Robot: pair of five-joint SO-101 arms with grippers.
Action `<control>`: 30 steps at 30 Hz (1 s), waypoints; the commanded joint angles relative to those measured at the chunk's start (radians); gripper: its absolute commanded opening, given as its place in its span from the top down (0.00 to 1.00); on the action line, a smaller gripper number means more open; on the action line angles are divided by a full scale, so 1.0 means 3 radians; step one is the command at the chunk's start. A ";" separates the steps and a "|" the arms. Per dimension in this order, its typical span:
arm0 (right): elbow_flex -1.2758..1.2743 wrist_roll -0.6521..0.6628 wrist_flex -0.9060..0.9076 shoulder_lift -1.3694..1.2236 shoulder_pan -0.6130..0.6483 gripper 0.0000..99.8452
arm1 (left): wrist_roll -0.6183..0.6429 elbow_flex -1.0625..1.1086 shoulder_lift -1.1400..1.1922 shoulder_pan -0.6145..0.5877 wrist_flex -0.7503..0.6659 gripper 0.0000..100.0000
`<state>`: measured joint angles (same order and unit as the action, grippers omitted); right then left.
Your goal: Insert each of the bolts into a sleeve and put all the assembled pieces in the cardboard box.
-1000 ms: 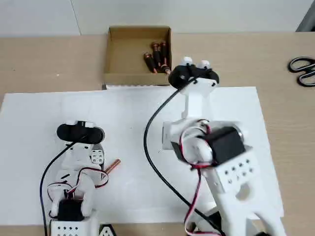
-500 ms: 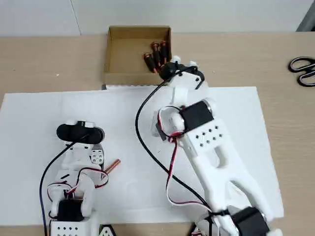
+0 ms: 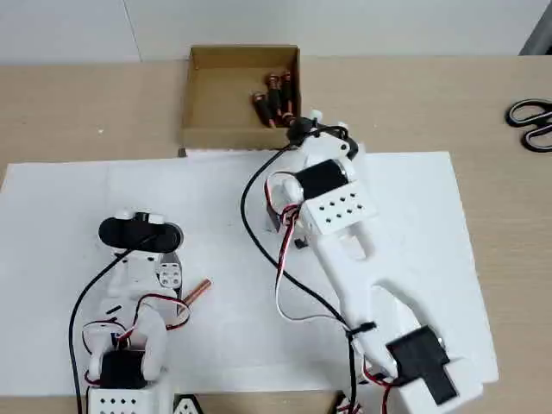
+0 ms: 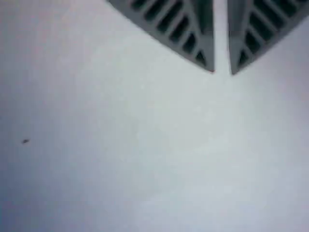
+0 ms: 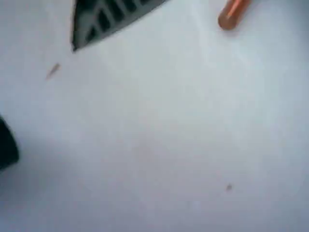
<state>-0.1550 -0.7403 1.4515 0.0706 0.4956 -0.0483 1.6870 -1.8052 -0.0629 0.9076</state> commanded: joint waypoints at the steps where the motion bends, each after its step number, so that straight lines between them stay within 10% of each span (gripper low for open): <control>1: 0.0143 -0.0026 -0.0161 -0.0069 -0.0105 0.82 | -0.0015 -0.0028 -0.0036 -0.0020 0.0005 0.99; 30: 0.0143 -0.0031 -0.0616 -0.0698 -0.0391 0.82 | -0.0015 -0.0028 -0.0036 -0.0020 0.0005 0.99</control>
<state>-0.1550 -0.7403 1.2827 -0.1442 0.4112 -0.0483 1.6870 -1.8052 -0.0629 0.9076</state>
